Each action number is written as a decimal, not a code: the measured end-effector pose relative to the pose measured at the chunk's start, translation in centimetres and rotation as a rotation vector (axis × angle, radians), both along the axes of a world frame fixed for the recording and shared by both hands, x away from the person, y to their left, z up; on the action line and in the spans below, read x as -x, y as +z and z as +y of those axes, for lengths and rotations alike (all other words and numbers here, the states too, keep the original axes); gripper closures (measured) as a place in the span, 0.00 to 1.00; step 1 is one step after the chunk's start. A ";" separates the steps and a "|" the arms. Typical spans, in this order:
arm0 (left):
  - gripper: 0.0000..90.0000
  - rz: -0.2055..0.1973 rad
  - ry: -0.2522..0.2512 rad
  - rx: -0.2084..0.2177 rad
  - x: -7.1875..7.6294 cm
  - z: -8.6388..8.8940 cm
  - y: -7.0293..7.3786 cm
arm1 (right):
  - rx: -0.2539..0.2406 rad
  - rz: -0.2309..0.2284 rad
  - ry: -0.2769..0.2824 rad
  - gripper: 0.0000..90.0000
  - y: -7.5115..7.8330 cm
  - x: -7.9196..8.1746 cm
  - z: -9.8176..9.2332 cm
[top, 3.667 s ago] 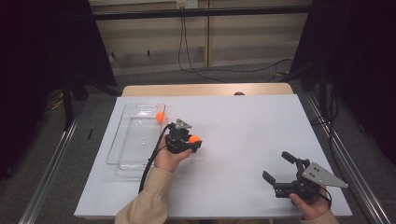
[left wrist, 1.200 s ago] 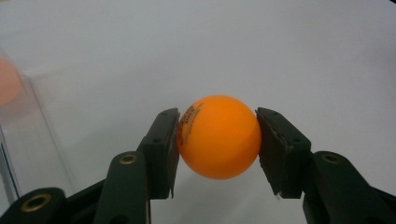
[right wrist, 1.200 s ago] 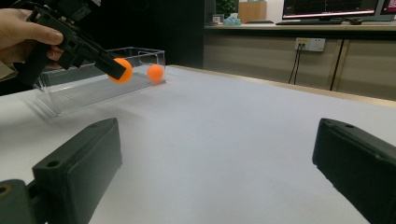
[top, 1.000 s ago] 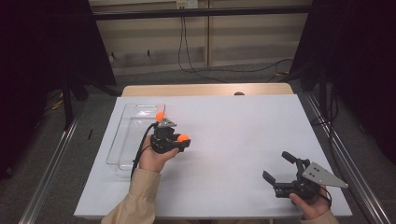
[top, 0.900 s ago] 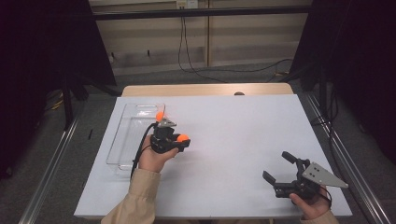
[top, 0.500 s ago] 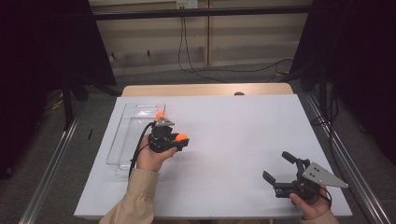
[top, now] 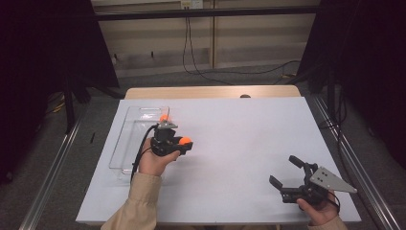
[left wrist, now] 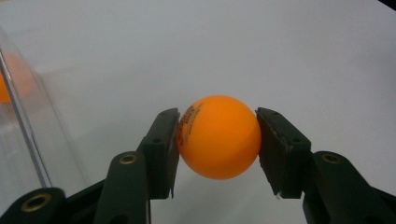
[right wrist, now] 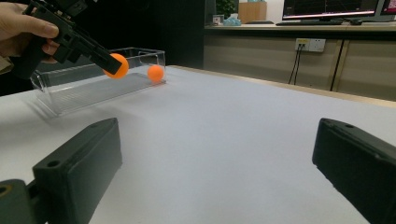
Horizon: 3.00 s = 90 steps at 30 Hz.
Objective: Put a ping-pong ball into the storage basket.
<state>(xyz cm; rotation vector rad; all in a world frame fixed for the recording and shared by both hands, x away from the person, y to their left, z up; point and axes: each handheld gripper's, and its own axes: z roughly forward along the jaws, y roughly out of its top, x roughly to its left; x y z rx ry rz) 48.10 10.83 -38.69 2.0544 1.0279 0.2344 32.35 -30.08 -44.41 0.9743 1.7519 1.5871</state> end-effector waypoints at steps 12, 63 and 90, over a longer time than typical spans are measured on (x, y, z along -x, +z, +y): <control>0.57 -0.001 -0.006 -0.019 -0.1 0.6 0.3 | 0.000 0.002 0.000 0.01 0.0 0.0 0.0; 0.57 0.024 0.036 -0.003 -0.2 3.0 1.6 | -0.001 0.001 0.004 0.01 0.0 0.0 0.0; 0.57 0.028 0.054 0.007 -0.2 3.7 2.0 | -0.003 0.001 0.002 0.01 0.0 0.0 0.0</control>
